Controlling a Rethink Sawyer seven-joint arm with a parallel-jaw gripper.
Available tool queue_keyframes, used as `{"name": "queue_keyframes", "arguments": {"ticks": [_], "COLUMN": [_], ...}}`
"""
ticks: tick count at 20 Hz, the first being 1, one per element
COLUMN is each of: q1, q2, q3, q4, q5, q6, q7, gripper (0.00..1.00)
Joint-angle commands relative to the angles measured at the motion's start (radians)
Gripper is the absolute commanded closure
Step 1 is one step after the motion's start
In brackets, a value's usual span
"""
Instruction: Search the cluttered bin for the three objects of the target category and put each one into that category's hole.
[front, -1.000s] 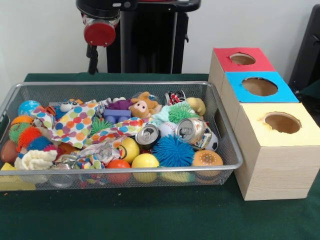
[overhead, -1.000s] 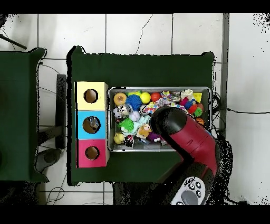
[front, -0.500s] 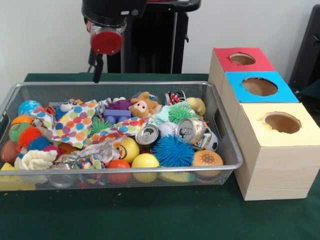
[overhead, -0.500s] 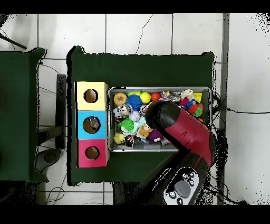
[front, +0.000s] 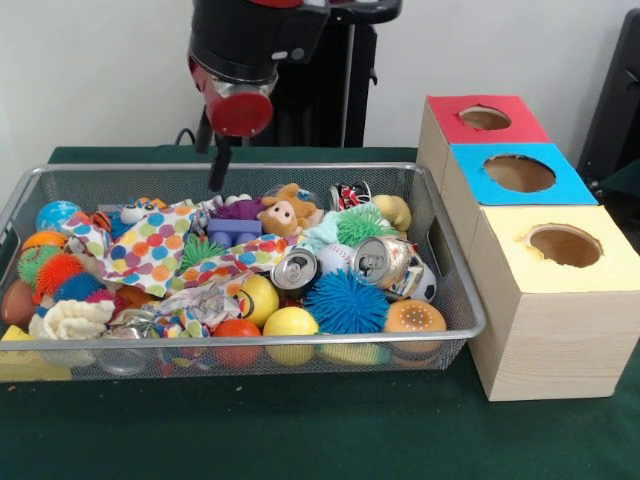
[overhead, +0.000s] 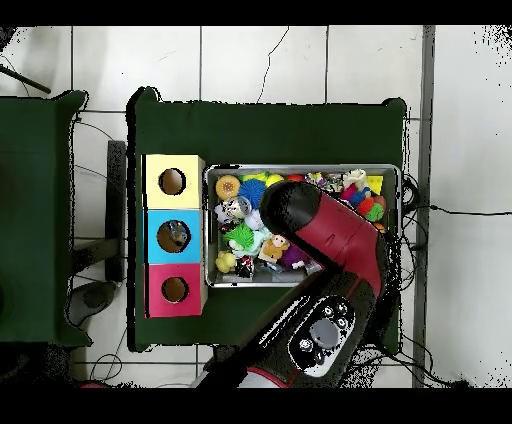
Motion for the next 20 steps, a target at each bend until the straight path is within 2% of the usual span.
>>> {"name": "queue_keyframes", "arguments": {"ticks": [1,10,20], "q1": [0.031,0.076,0.090], "q2": [0.065,0.088,0.096], "q3": [0.073,0.048,0.037], "q4": [-0.034,-0.007,0.018], "q5": [0.011,0.050,0.090], "q6": [0.037,-0.002,-0.036], "q7": [0.255,0.325,0.339], "gripper": [0.00,0.00,0.00]}}
